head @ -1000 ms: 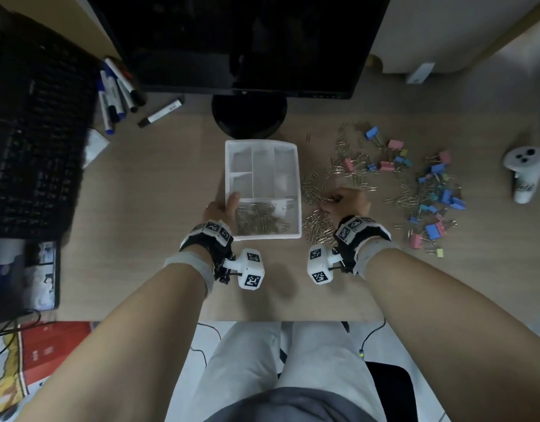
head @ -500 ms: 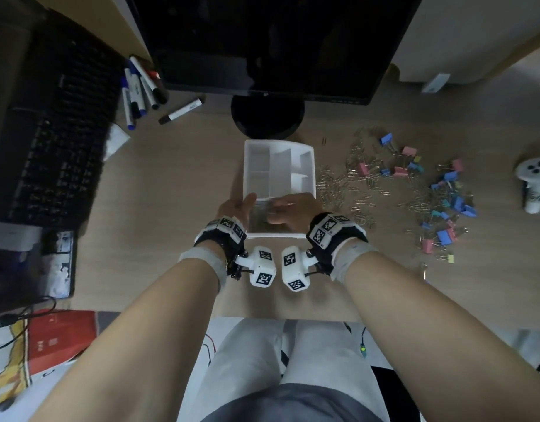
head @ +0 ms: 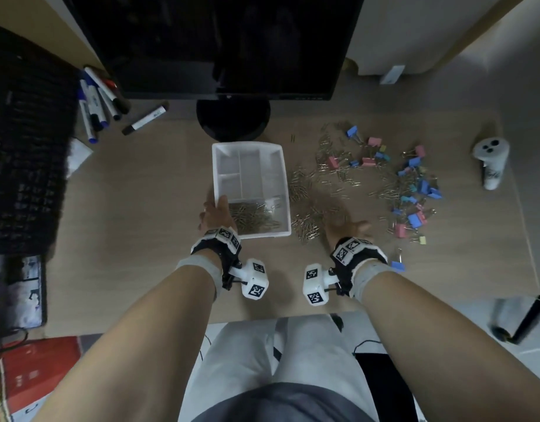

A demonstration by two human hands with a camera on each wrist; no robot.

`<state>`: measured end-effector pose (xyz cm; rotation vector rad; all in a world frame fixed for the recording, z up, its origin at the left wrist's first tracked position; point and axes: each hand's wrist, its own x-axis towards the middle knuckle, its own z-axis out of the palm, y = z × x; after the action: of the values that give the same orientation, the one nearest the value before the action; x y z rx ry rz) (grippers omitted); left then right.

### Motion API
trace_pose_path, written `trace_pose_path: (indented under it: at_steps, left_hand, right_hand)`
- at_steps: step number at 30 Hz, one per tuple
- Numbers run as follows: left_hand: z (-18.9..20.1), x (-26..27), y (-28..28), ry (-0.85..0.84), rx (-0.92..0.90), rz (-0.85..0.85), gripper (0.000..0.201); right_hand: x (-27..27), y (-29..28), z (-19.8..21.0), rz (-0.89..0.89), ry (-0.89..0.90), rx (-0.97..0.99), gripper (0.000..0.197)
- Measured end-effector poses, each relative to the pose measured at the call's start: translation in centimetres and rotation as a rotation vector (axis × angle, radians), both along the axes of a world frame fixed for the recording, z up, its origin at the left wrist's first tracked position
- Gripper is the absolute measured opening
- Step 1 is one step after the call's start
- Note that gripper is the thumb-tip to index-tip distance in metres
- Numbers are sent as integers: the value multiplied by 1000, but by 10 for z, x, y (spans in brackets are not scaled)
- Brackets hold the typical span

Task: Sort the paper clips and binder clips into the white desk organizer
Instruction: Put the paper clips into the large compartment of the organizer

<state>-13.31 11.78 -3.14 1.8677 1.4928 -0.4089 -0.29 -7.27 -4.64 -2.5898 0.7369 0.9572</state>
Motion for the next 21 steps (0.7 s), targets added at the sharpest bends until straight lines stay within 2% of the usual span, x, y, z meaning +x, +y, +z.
trace_pose_path:
  at_steps: [3, 8, 10, 12, 15, 17, 19, 21]
  left_hand:
    - [7, 0, 0, 2, -21, 13, 47]
    - [-11, -5, 10, -55, -27, 153, 67]
    - [-14, -7, 14, -54, -36, 163, 67]
    - [-12, -8, 16, -44, -36, 166, 67]
    - [-10, -8, 16, -37, -19, 168, 69]
    - [-12, -10, 16, -44, -15, 161, 70]
    - [-14, -12, 16, -58, 1, 149, 70]
    - [-17, -15, 17, -69, 16, 135, 70]
  right_hand:
    - [-10, 11, -12, 12, -108, 83, 63]
    - [-6, 40, -4, 52, -98, 233, 66]
    - [-5, 34, 0, 114, -173, 201, 70]
    - [-4, 21, 3, 237, -203, 148, 84]
    - [-5, 9, 1, 413, -138, 137, 112]
    - [-11, 13, -4, 483, -85, 157, 123]
    - [-17, 22, -11, 504, -123, 151, 119]
    - [-20, 29, -17, 492, -180, 151, 105]
